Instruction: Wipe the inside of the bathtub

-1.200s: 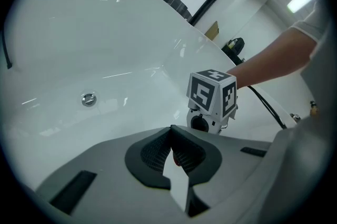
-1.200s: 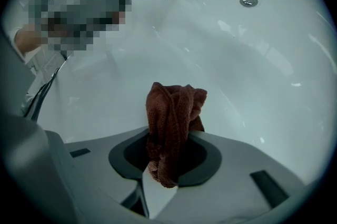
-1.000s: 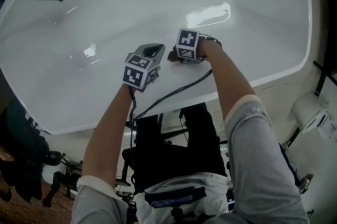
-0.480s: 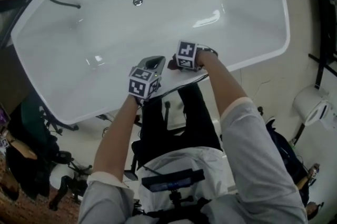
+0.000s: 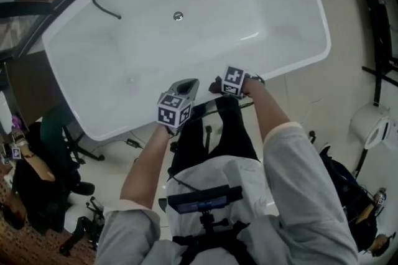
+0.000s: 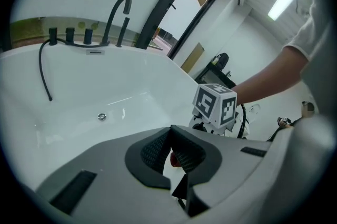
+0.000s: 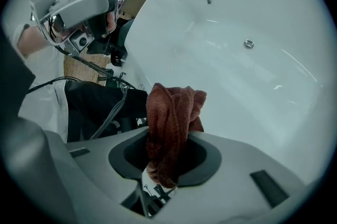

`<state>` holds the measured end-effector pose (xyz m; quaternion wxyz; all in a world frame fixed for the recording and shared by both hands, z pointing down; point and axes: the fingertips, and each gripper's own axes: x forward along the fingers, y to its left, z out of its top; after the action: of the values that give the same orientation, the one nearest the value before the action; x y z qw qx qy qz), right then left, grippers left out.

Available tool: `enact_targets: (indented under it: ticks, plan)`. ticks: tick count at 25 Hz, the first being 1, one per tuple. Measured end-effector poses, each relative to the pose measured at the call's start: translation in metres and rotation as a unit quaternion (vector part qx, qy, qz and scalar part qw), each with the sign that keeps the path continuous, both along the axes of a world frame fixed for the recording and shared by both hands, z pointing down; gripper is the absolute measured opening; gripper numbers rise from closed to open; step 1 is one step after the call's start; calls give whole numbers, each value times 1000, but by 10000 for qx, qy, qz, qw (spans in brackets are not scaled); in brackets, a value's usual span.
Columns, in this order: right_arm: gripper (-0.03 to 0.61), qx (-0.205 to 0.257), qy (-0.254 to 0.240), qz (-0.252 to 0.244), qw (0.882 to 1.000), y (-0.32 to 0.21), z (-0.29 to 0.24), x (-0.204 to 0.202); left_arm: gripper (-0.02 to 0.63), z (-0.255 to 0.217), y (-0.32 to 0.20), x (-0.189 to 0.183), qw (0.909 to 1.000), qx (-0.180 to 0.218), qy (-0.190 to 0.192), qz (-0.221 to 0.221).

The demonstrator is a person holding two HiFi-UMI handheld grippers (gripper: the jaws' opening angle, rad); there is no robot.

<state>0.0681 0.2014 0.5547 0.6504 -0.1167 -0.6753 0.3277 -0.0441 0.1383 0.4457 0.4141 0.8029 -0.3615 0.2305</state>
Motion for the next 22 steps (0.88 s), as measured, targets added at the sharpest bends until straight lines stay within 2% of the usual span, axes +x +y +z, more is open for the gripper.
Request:
enact_targets:
  ticks: [1, 3, 5, 7, 9, 12, 13, 18, 22]
  plan:
    - [117, 69, -69, 109, 9999, 6, -9, -4, 8, -10, 3, -5, 10000, 52, -11, 1]
    - [118, 382, -454, 649, 9961, 8, -35, -23, 8, -32, 7, -16, 9998, 191, -22, -14]
    - [121, 895, -977, 1391, 9814, -4, -71, -45, 8, -55, 9, -28, 9992, 396, -22, -66]
    - [123, 1534, -1405, 2026, 9569, -21, -108, -58, 8, -81, 9, -43, 9977, 662, -25, -158]
    - [124, 2145, -1787, 2509, 9269, -38, -151, -67, 8, -111, 7, -59, 9949, 965, -17, -283]
    - [124, 2871, -2356, 3051, 8769, -59, -231, -79, 8, -157, 5, -81, 9887, 1403, 52, -527]
    - [124, 3075, -2459, 3146, 8637, -62, -256, -80, 8, -171, 6, -86, 9865, 1516, 87, -605]
    - [126, 3986, -2664, 3390, 8095, -63, -356, -74, 8, -231, 15, -105, 9763, 2013, 136, -784]
    - [126, 4529, -2681, 3446, 7774, -64, -407, -68, 8, -267, 7, -114, 9685, 2236, 208, -1074]
